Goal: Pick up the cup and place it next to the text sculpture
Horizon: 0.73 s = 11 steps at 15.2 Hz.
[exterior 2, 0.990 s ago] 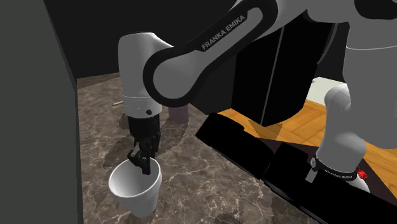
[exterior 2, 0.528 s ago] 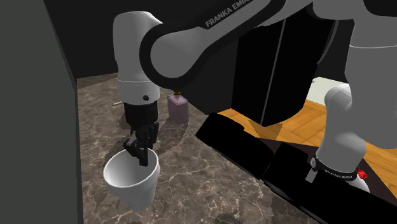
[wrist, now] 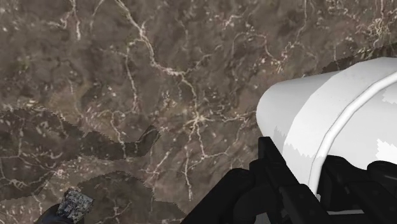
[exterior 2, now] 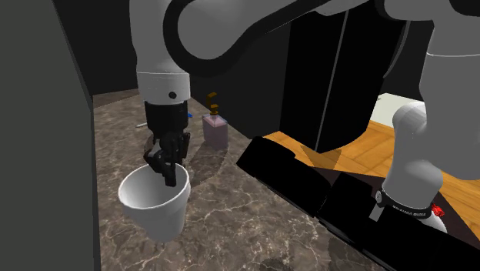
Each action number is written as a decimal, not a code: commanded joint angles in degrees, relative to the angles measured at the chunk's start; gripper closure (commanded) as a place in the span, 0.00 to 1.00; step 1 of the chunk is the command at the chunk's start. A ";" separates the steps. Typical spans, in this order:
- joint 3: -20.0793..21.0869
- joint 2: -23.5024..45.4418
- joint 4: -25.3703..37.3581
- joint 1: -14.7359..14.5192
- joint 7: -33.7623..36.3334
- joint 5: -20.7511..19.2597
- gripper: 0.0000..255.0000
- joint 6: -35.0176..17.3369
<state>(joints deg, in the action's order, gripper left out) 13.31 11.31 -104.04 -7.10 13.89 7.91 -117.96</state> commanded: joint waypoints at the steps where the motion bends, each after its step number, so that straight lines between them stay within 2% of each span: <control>1: -0.01 -0.50 1.01 0.07 0.11 0.03 1.00 1.50; 11: -0.02 -1.85 6.97 0.18 1.03 -0.06 1.00 8.74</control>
<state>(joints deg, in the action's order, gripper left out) 13.30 9.54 -97.89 -6.93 14.80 7.88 -110.11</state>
